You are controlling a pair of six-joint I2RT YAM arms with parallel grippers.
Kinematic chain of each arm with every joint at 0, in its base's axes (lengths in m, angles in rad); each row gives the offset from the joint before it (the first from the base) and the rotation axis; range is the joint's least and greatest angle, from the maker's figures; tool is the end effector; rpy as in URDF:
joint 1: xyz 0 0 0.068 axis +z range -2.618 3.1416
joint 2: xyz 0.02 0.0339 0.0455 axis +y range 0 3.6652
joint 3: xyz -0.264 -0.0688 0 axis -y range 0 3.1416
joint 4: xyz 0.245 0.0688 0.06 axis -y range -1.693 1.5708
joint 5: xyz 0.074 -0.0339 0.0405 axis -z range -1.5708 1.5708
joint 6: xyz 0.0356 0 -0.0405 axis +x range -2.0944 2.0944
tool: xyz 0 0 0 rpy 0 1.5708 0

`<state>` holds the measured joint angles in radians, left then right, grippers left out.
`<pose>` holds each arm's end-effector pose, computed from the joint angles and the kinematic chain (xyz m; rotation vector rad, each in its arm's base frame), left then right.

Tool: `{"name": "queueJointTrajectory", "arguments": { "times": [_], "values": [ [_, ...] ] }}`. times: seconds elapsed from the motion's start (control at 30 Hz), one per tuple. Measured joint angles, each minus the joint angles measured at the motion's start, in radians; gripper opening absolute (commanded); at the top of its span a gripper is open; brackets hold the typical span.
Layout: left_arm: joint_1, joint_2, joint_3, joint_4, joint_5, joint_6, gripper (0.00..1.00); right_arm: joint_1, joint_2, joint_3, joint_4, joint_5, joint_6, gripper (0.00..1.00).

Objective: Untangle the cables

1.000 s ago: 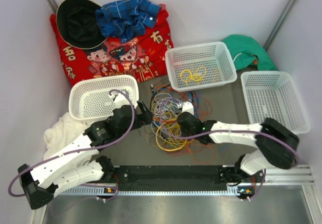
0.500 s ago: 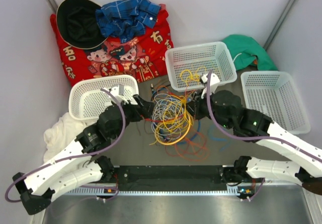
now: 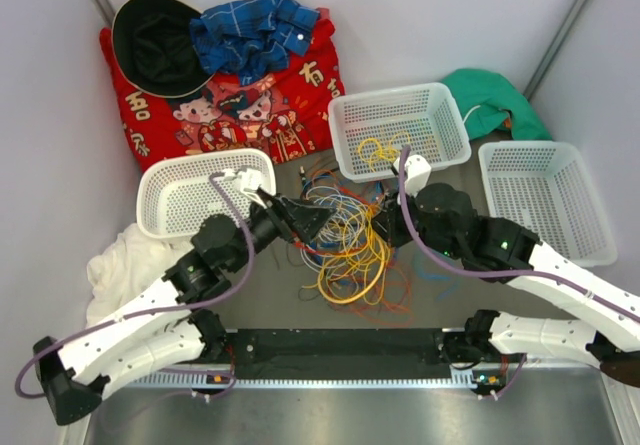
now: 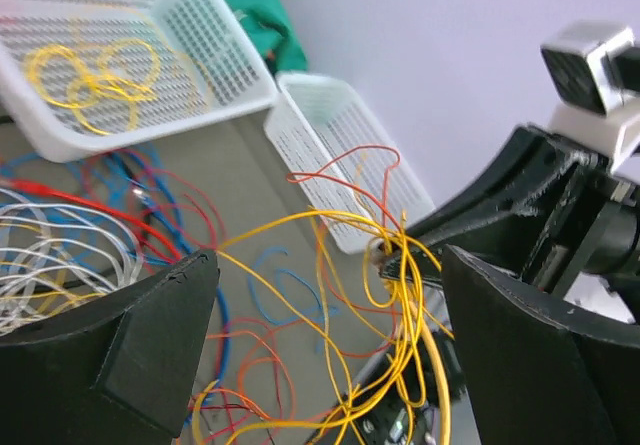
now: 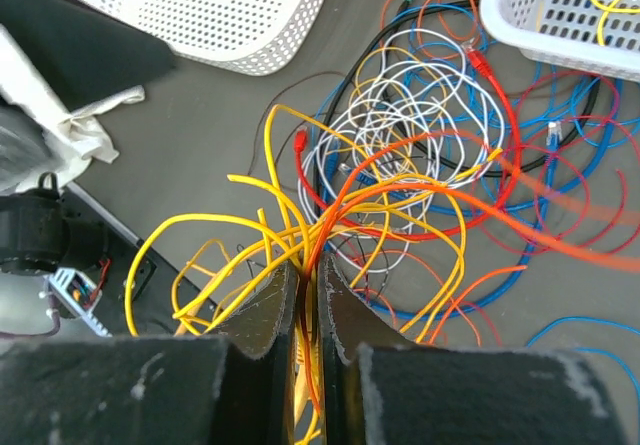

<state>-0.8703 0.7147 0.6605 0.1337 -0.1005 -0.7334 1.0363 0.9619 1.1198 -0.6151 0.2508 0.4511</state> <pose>0.1172 -0.1335 0.3419 0.0227 1.6166 -1.1998 0.1089 0.1666 0.3799 -0.4427 2.0341 0.6821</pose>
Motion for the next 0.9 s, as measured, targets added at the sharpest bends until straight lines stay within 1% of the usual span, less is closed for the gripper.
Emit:
{"name": "queueJointTrajectory", "arguments": {
  "times": [0.1,0.2,0.23,0.3,0.33,0.4,0.43,0.47,0.5,0.53,0.57,0.6,0.63,0.7,0.8,0.9],
  "values": [
    [0.000,0.091,0.000,0.073,0.112,-0.006,0.88,0.000,0.000,0.000,0.000,-0.016,0.006,0.00],
    [0.000,0.202,0.000,0.130,0.218,-0.026,0.75,0.000,0.000,0.000,0.000,-0.032,0.013,0.00],
    [0.000,0.237,0.000,0.147,0.248,-0.034,0.62,0.000,0.000,0.000,0.000,-0.034,0.014,0.00],
    [0.000,0.288,-0.001,0.169,0.301,-0.050,0.46,0.000,0.000,0.000,0.000,-0.040,0.016,0.00],
    [0.000,0.304,-0.001,0.182,0.326,-0.057,0.23,0.000,0.000,-0.001,-0.004,-0.036,0.015,0.00],
    [0.000,0.315,-0.001,0.206,0.358,-0.062,0.00,0.000,0.000,-0.003,-0.006,-0.036,0.018,0.00],
    [0.000,0.315,-0.001,0.215,0.366,-0.069,0.00,0.000,-0.001,-0.007,-0.005,-0.037,0.019,0.00],
    [0.000,0.314,-0.001,0.227,0.376,-0.061,0.00,0.001,-0.003,-0.012,-0.007,-0.036,0.021,0.08],
    [0.000,0.311,-0.001,0.230,0.376,-0.063,0.00,0.001,-0.006,-0.015,-0.008,-0.034,0.022,0.24],
    [-0.001,0.304,-0.001,0.229,0.373,-0.059,0.00,0.001,-0.009,-0.017,-0.013,-0.026,0.023,0.55],
    [-0.002,0.296,-0.001,0.225,0.368,-0.053,0.00,0.001,-0.012,-0.020,-0.014,-0.023,0.026,0.64],
    [-0.002,0.279,-0.001,0.213,0.356,-0.048,0.00,0.001,-0.018,-0.020,-0.020,-0.015,0.027,0.76],
    [-0.002,0.264,0.000,0.200,0.342,-0.043,0.00,0.001,-0.023,-0.020,-0.024,-0.006,0.032,0.80],
    [-0.002,0.225,0.023,0.129,0.287,-0.022,0.00,0.001,-0.036,-0.020,-0.034,0.020,0.032,0.84],
    [-0.002,0.202,0.121,-0.007,0.187,0.025,0.00,0.001,-0.058,-0.020,-0.052,0.063,0.031,0.84],
    [-0.002,0.208,0.268,-0.127,0.088,0.082,0.00,0.001,-0.075,-0.020,-0.072,0.098,0.031,0.84]
  ]
}}
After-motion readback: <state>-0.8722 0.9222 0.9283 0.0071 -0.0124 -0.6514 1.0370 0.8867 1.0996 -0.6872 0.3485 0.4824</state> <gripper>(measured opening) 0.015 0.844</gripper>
